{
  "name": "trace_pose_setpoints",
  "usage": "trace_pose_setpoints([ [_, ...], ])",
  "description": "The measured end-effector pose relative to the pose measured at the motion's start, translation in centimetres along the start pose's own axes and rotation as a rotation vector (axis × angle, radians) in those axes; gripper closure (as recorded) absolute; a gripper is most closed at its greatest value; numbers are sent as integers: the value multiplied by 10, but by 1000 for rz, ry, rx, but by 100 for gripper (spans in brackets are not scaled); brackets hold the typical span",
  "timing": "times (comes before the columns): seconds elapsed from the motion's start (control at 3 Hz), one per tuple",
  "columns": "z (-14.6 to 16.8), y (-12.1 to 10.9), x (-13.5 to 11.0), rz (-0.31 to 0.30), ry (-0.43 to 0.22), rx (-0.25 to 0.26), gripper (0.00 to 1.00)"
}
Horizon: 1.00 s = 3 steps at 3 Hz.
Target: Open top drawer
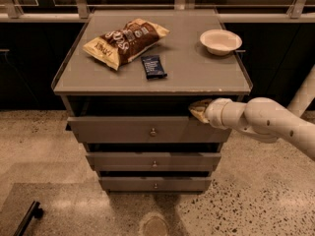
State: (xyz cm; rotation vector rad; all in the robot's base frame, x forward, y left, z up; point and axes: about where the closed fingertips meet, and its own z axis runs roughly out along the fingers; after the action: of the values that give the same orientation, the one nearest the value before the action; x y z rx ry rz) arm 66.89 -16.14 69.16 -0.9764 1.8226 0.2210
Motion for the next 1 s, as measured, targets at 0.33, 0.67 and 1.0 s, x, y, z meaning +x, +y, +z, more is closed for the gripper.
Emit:
trace_pose_setpoints([
  [0.33, 9, 6, 4, -10, 18, -18, 100],
  [0.67, 16, 6, 4, -30, 29, -28, 100],
  [1.0, 21, 4, -3, -74, 42, -48, 100],
])
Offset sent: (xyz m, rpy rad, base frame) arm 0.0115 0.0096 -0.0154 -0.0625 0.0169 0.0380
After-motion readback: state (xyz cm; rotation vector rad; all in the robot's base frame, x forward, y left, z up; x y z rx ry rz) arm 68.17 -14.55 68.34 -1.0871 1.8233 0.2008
